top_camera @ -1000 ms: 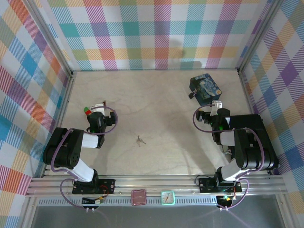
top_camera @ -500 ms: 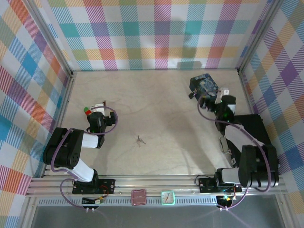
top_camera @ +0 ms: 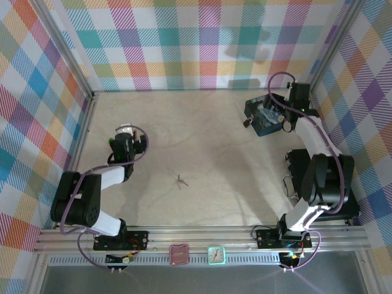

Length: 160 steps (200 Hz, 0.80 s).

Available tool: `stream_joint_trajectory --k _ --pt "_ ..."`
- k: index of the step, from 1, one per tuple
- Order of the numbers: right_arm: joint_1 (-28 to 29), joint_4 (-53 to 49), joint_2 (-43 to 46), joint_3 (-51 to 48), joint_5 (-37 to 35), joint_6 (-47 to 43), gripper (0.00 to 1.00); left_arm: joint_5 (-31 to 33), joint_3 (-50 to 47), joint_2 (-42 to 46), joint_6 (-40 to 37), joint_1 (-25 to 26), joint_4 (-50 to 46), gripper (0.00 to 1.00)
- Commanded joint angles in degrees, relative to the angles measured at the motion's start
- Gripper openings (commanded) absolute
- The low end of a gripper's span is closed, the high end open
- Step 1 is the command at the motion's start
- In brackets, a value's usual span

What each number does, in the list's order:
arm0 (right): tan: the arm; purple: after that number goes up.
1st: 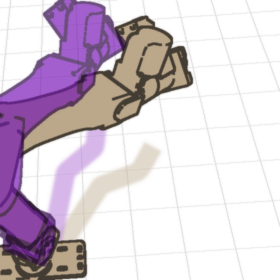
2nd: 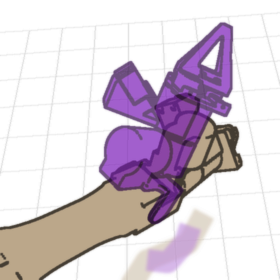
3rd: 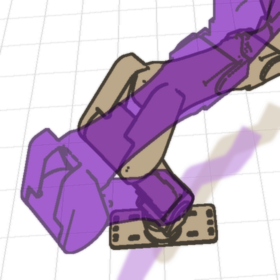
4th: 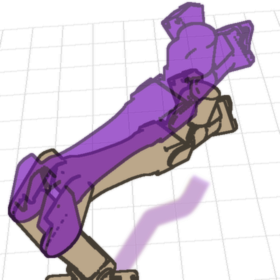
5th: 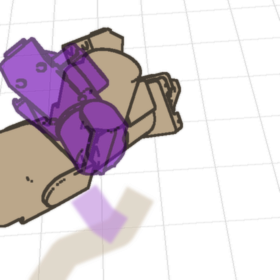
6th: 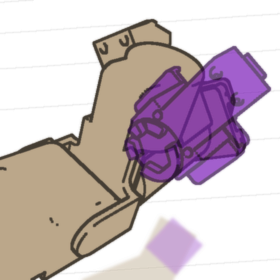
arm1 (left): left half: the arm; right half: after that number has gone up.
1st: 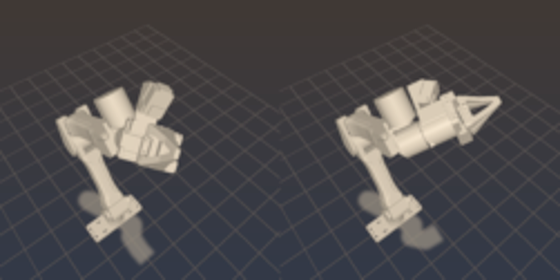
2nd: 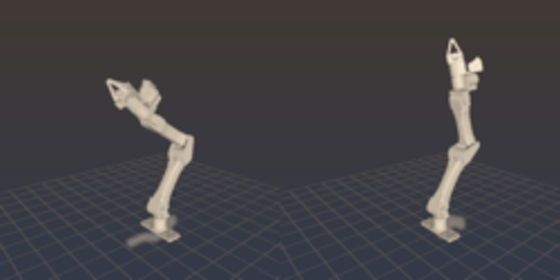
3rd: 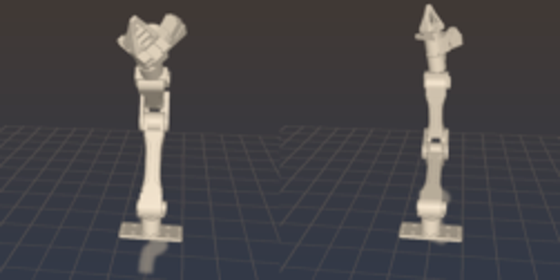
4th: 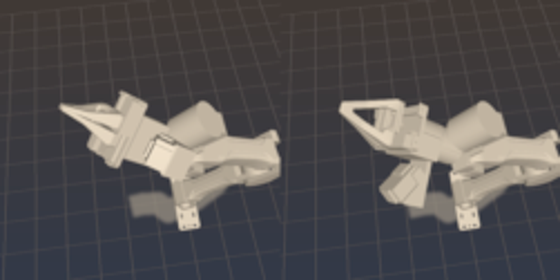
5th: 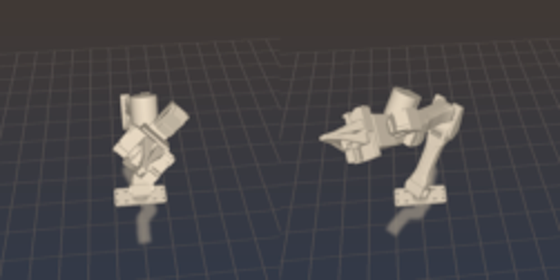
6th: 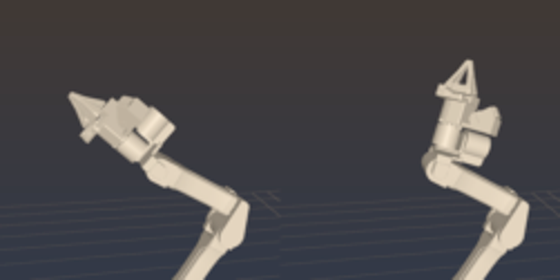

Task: Unlock the padlock with the key

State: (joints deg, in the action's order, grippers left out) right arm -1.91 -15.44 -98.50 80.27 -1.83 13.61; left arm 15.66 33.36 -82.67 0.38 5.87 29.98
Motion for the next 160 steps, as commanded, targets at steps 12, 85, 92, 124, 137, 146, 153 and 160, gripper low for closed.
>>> stream_joint_trajectory --k 12,85,92,124,137,146,153,160 --pt "-0.07 -11.30 -11.61 13.19 3.41 -4.27 0.99 -0.09 6.75 8.95 8.07 0.49 -14.43 1.00" --pt "0.11 -15.03 -26.98 26.78 4.31 -10.14 0.99 -17.60 12.41 10.03 25.69 4.84 -25.40 1.00" --pt "0.30 -15.61 -28.11 27.67 6.18 -11.23 0.99 -19.04 11.72 9.58 27.00 5.01 -24.62 1.00" --pt "3.29 -18.33 -32.35 31.35 5.73 -17.90 0.99 -21.37 10.85 7.38 29.57 5.64 -24.09 1.00" --pt "5.17 -19.95 -33.83 32.23 5.61 -21.29 1.00 -21.53 10.65 6.97 30.53 5.74 -23.62 1.00" --pt "6.87 -20.42 -34.27 32.04 5.16 -22.85 1.00 -21.81 10.37 7.15 31.13 5.73 -22.94 1.00" --pt "8.28 -20.27 -34.60 31.63 4.77 -23.90 1.00 -21.97 10.32 7.22 31.67 5.82 -22.48 1.00" --pt "9.66 -20.24 -34.82 31.43 4.55 -24.86 1.00 -22.07 10.34 7.25 32.04 5.86 -22.18 1.00"
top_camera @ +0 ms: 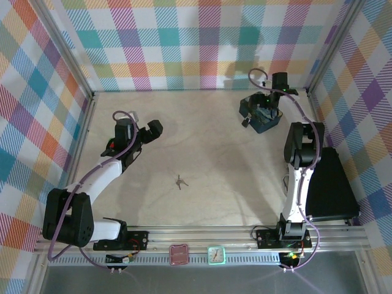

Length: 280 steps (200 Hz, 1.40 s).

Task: Unlock the padlock with the key

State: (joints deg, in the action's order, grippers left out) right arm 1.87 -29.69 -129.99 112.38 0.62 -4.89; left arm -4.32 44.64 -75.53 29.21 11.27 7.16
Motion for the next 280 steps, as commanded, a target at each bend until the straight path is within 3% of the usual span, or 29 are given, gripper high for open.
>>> stream_joint_trajectory --k 1,60,109,122,173,221,254,280 --pt "6.09 -6.08 -3.38 -0.67 2.10 -6.50 1.00 -2.14 -0.95 0.11 3.21 0.49 0.69 1.00" --pt "19.13 -8.48 -4.04 -2.28 0.73 -16.51 0.93 -4.52 -0.26 0.03 3.66 0.73 0.66 1.00" --pt "27.64 -9.13 -3.91 -1.24 7.98 -20.28 0.92 -3.39 -2.53 3.03 2.67 0.69 -4.72 1.00" --pt "29.82 -9.08 -4.27 -0.90 10.23 -22.78 0.86 -1.43 -3.17 5.12 3.02 0.60 -7.00 1.00" --pt "36.37 -10.30 -7.28 5.73 13.08 -28.86 0.84 -1.25 -1.07 7.23 3.18 -2.00 -13.77 1.00" --pt "36.67 -6.22 -1.00 6.25 12.13 -21.04 0.88 -1.21 -5.03 9.72 8.43 -5.83 -10.81 1.00" --pt "36.72 -3.66 9.80 -0.95 11.90 -12.85 0.91 -6.10 -10.26 9.06 16.45 -11.52 -2.28 1.00" --pt "37.12 -3.90 18.50 -9.41 12.27 -5.57 0.90 -7.50 -10.29 7.44 16.68 -12.83 -0.65 1.00"
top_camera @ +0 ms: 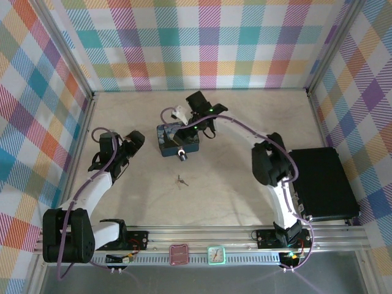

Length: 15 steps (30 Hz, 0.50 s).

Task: Unlock the padlock with the key

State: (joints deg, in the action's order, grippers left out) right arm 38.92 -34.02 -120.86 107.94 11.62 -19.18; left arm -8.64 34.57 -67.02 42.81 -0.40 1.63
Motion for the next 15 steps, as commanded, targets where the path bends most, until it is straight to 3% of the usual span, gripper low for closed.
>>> stream_joint_trajectory --k 1,6,11,15 --pt "0.14 0.31 9.74 -5.35 1.33 8.94 0.90 -3.20 -0.25 -1.12 3.04 -1.12 4.88 1.00" --pt "4.69 -0.22 16.44 -18.37 -0.51 16.38 0.80 -2.99 -0.29 -1.29 1.90 -1.17 5.67 1.00" --pt "10.48 -2.02 15.41 -23.76 -3.57 29.03 0.67 -3.87 -0.51 -2.10 1.91 -1.18 6.05 1.00" --pt "15.12 1.83 12.36 -25.38 -8.00 35.06 0.65 -4.10 -0.82 -2.49 2.17 -1.16 6.79 1.00"
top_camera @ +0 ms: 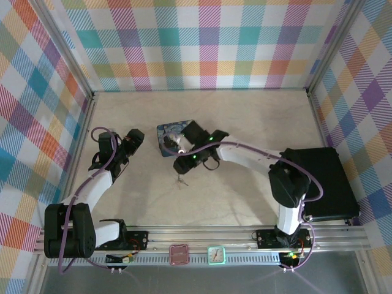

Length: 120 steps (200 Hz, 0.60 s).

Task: Unlock the padlock with the key

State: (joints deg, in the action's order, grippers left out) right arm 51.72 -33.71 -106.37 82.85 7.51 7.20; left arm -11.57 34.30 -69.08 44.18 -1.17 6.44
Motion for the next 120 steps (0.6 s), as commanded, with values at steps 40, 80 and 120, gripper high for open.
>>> stream_joint_trajectory --k 40,80,120 --pt "4.83 -0.22 -9.73 5.26 -10.18 10.66 0.58 -2.13 -1.13 -0.18 0.83 -0.41 1.76 1.00" --pt "4.97 -0.22 -12.44 6.63 -11.49 8.69 0.53 -1.71 -1.87 1.29 0.58 -0.37 0.64 1.00" --pt "5.28 -0.49 -14.65 9.08 -10.71 11.42 0.51 -0.30 -1.97 3.92 -0.14 -0.41 -0.61 1.00"
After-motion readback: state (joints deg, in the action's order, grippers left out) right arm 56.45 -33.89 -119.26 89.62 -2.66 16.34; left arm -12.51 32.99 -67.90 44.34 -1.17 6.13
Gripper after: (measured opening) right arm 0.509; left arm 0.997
